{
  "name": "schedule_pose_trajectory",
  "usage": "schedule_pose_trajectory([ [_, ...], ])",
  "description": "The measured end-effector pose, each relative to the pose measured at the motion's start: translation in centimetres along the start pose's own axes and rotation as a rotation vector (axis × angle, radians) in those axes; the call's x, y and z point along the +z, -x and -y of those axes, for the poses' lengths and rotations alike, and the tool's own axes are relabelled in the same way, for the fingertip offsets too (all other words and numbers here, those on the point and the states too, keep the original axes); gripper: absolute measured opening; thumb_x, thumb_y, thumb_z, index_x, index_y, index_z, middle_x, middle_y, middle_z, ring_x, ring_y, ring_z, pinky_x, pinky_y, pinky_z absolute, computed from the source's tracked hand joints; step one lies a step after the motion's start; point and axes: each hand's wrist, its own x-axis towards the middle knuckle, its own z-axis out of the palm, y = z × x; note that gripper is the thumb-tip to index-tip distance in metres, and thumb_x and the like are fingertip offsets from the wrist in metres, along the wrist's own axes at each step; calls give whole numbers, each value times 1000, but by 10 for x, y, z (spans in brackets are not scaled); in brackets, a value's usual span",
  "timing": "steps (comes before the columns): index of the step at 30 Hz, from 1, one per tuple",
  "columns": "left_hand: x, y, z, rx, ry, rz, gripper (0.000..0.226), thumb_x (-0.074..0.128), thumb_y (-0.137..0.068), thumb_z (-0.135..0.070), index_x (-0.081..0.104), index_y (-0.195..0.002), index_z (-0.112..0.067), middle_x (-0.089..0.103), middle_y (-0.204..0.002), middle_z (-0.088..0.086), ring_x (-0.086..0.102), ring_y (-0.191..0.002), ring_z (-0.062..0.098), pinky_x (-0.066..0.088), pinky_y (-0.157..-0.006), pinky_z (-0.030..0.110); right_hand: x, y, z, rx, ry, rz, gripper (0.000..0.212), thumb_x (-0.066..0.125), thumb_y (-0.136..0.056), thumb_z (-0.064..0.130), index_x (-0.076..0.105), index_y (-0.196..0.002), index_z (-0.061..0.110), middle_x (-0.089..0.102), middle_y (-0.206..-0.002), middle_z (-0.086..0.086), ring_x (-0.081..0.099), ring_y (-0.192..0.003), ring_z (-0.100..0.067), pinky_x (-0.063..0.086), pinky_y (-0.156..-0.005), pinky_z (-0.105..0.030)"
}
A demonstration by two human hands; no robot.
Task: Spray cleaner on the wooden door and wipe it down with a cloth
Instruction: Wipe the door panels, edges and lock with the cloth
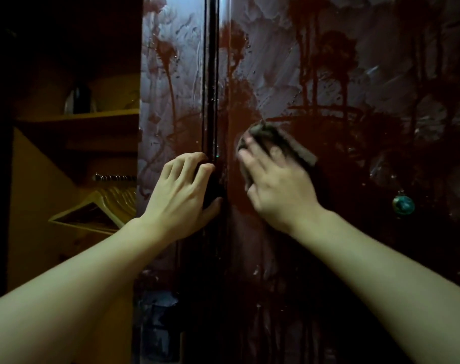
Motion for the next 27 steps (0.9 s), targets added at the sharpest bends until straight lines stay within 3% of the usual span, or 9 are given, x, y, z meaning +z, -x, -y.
schedule_pose_trajectory([
  [3,-1,0,5,-10,8,21,58,52,-81,-47,53,-118,-2,49,-124,20,46,-113,38,38,-92,47,-2,-15,8,95,3,-7,63,38,-78,31,55,-134,10,47,-147,-11,53,-120,-38,40,-102,-48],
  [7,-3,1,12,-11,27,12,59,54,-78,-45,53,-117,-2,51,-124,20,46,-113,38,39,-93,47,12,16,34,-189,-13,96,66,37,-75,36,57,-133,10,56,-139,-9,55,-122,-32,51,-92,-40],
  [9,-4,2,18,-19,31,12,60,54,-77,-47,52,-117,-3,51,-123,19,45,-114,37,39,-93,46,11,12,31,-243,-22,132,67,35,-77,38,56,-134,11,59,-135,-6,54,-126,-28,53,-91,-39],
  [12,-4,1,23,-24,15,24,65,54,-77,-52,52,-119,-2,49,-125,19,46,-115,37,39,-95,45,8,-23,20,-137,-8,55,68,36,-75,39,56,-134,11,58,-137,-7,56,-122,-29,57,-83,-40],
  [15,-3,1,30,-54,12,28,68,52,-79,-55,52,-121,-1,49,-126,19,47,-116,37,40,-95,45,5,-47,30,-33,-33,34,69,34,-74,35,57,-133,7,57,-139,-8,57,-120,-32,52,-88,-41],
  [19,-3,4,37,-42,18,14,70,52,-80,-57,50,-122,-2,48,-127,18,45,-117,36,39,-97,45,14,-6,53,-104,-64,39,62,41,-76,34,59,-128,6,64,-124,-11,59,-116,-30,53,-87,-40],
  [22,-3,3,43,-42,17,3,72,54,-78,-59,49,-122,-3,47,-128,18,44,-117,35,38,-98,45,11,8,45,-180,-28,76,60,42,-77,37,61,-126,10,64,-126,-9,58,-120,-28,49,-91,-40],
  [25,-3,0,47,-43,-2,6,73,53,-80,-60,49,-123,-1,47,-128,19,44,-118,36,40,-97,46,8,-35,36,-94,15,33,64,38,-74,37,57,-129,10,60,-134,-8,55,-123,-27,50,-89,-41],
  [27,-4,-3,48,-44,-1,-5,73,53,-79,-59,50,-123,-1,47,-128,20,45,-117,36,40,-96,46,4,-61,35,-23,-23,17,66,37,-73,34,54,-131,8,55,-140,-7,51,-126,-29,46,-97,-44],
])
